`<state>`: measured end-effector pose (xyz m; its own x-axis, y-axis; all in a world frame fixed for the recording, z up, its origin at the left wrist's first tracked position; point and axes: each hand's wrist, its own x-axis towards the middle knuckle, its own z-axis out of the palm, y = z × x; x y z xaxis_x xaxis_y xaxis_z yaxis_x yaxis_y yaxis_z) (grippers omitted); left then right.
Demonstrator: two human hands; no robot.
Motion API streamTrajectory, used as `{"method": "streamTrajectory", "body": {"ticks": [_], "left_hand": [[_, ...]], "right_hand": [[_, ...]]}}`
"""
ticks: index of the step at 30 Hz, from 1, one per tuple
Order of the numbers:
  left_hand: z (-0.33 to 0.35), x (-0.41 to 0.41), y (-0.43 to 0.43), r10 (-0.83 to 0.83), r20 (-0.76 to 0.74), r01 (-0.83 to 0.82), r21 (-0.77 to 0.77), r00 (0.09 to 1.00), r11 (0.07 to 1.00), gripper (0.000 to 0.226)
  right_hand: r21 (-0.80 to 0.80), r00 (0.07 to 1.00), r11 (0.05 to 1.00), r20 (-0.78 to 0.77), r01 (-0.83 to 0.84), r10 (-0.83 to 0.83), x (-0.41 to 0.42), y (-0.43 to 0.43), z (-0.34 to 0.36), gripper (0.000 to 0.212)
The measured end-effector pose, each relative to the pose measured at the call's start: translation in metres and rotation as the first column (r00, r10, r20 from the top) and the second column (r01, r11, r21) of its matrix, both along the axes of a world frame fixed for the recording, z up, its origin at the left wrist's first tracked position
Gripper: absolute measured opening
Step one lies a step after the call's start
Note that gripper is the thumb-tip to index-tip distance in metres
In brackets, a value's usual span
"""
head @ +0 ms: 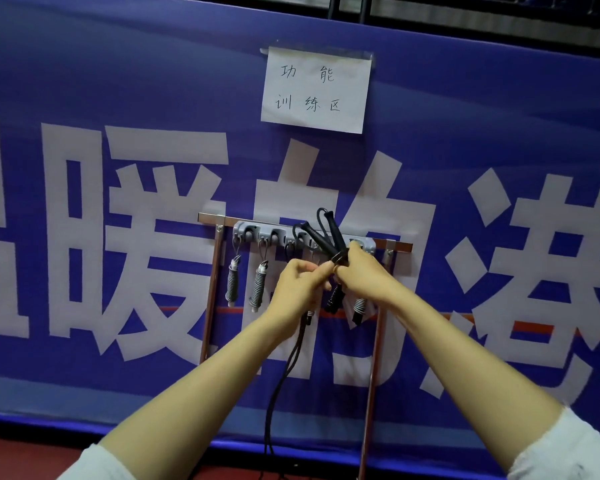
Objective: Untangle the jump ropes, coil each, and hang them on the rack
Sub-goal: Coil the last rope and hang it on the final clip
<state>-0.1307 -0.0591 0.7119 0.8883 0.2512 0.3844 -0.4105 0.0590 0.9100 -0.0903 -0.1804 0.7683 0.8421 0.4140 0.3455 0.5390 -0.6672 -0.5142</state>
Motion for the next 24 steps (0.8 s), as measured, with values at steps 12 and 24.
{"method": "streamTrajectory", "body": {"ticks": [12, 24], "left_hand": [[0.011, -0.005, 0.028, -0.368, -0.018, 0.368, 0.02, 0.93, 0.929, 0.026], [-0.008, -0.006, 0.018, -0.528, -0.049, 0.526, -0.037, 0.848, 0.849, 0.017]], "right_hand": [[0.36, 0.756, 0.791, -0.272, -0.494, 0.596, -0.034, -0.013, 0.01, 0.023], [0.646, 0.76, 0.715, -0.315, -0.268, 0.569, -0.029, -0.014, 0.012, 0.033]]}}
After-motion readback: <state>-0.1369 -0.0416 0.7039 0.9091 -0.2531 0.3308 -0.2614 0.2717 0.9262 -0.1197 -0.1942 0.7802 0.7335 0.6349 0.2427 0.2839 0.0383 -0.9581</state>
